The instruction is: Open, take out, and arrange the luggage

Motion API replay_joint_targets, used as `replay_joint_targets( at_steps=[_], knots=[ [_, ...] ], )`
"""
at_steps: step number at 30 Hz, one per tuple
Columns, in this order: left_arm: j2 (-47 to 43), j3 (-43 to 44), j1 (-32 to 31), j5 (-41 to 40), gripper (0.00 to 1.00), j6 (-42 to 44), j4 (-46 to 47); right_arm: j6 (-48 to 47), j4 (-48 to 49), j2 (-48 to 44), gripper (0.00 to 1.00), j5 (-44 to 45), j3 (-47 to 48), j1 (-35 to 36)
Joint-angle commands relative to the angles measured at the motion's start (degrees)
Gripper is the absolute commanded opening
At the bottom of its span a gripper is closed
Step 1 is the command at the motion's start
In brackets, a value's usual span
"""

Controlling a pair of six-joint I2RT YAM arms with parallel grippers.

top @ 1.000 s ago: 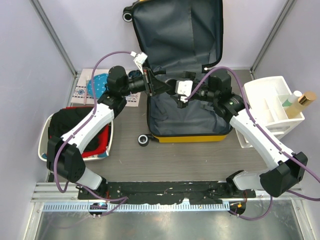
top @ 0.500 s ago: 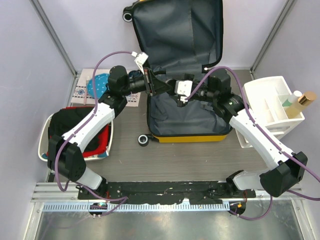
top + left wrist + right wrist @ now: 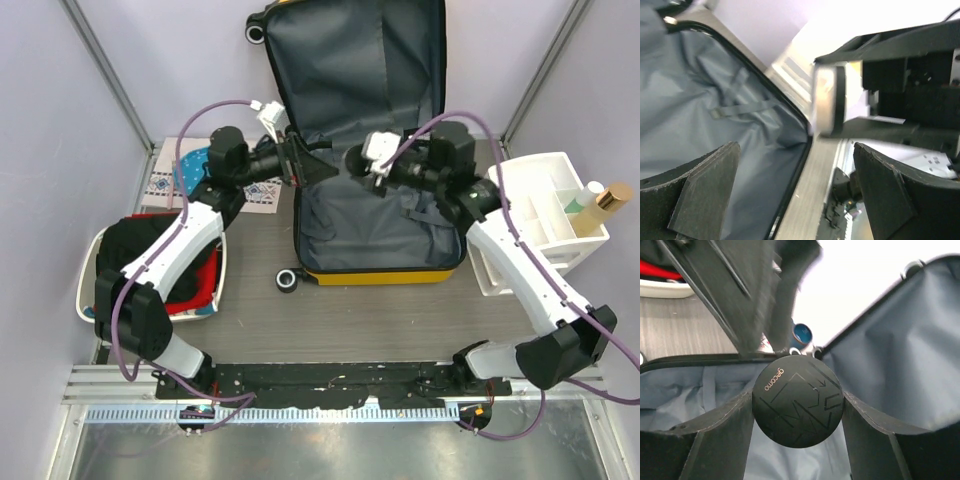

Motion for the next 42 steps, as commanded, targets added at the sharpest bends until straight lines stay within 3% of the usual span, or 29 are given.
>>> replay_joint_targets(
  at_steps=[1, 5, 13, 16, 26, 35, 42],
  knots=[
    [-1.2, 0.3, 5.5, -1.1, 1.0, 3.8, -1.8, 10.4, -5.9, -0.5, 0.49, 5.1, 6.8, -7.6],
    [-0.8, 1.4, 6.3, -1.5, 1.0, 9.0, -4.6, 14.5, -16.4, 0.9, 0.49, 9.6, 13.6, -16.7],
    [1.5, 1.5, 6.1, -0.6, 1.0, 4.9, -1.0, 17.1, -36.8, 5.7, 0.48, 16.4, 23.9, -36.7],
    [1.7, 1.4, 6.2, -0.4, 1.0, 4.0, 0.1, 16.0, -43.8, 9.4, 0.49, 17.9, 29.7, -40.3],
    [1.6, -1.3, 6.3, 0.0, 1.0, 0.1, 4.3, 17.5, -46.5, 17.3, 0.46, 23.1, 33.1, -41.7],
    [1.0, -2.0, 6.3, -0.1, 1.0, 1.2, 2.8, 15.2, -50.1, 17.4, 0.46, 22.4, 33.0, -45.1],
    [3.1, -0.2, 6.3, 0.6, 1.0, 0.2, 3.8, 15.8, -47.3, 16.9, 0.48, 21.6, 29.2, -46.8]
  ],
)
